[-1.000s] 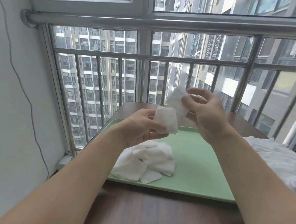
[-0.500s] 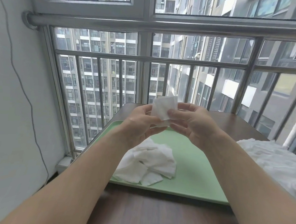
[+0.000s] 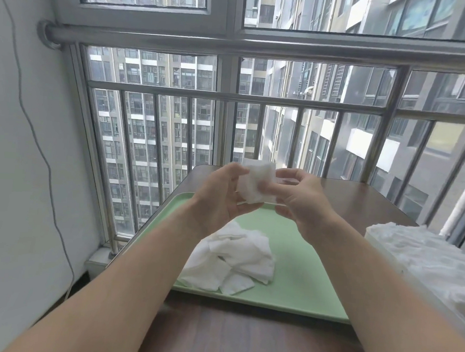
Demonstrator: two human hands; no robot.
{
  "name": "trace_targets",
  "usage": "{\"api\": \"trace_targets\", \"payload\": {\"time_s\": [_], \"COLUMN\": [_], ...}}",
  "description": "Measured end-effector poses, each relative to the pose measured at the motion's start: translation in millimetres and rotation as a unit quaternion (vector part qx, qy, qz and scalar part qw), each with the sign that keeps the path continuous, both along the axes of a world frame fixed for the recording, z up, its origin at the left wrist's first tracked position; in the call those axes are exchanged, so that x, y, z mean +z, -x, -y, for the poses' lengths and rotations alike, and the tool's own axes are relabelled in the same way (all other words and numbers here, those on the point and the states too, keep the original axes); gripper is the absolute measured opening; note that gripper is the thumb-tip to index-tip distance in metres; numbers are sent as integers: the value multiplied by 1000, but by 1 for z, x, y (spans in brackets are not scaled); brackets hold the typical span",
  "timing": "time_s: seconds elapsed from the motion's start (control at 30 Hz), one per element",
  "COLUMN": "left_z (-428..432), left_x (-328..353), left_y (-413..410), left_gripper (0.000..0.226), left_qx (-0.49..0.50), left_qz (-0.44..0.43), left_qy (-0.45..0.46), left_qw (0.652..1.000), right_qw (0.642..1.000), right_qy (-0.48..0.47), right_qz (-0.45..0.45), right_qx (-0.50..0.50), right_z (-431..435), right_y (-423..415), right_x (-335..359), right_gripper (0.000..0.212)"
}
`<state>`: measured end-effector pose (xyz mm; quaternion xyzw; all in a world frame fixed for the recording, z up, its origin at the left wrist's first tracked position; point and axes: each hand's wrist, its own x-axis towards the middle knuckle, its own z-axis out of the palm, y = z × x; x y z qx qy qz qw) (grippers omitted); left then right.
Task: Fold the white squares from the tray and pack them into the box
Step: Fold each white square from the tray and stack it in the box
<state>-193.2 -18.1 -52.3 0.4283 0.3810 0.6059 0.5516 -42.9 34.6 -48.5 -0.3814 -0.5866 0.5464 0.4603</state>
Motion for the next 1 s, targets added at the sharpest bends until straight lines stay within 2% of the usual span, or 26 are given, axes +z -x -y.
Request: {"api": "trace_targets", "payload": {"time_s": [0.07,0.13,0.23,0.33,0.47,0.57,0.67,0.77,0.87,1.0], "left_z": [3,4,7,11,21,28,36,44,51,47], "left_x": [0,-1,3,11,25,29,28,29,29,25], "left_y": [-1,-1,-3,-7,-13,-28,-49,-73,-102,-147], "left_gripper": [24,27,35,30,45,41,37,30,24,24], "left_qx": [-4,1,32,48,34,25,28,2,-25,-33], "left_qz": [-36,-75,-104,-139,-238,-296,-299,-298,-333,-400], "left_qy": [-34,-65,-68,-66,-53,-49,-59,-80,-105,-134], "left_qw": [999,995,992,987,969,953,952,951,937,906], "right_qw": [999,998,995,986,966,937,912,895,885,905], "right_qy": [-26,-36,-14,-54,-107,-145,-174,-176,-176,-164], "right_qz": [25,40,56,133,226,313,366,398,422,388], "right_qx": [-3,20,75,86,59,54,69,96,90,64], "right_z": [1,0,2,11,19,26,38,49,57,64], "right_y": [-1,-1,0,-2,-21,-48,-78,-112,-151,-216], "right_x": [2,7,20,36,54,65,75,85,97,104], "right_gripper": [50,49,37,31,31,20,15,17,20,32]}}
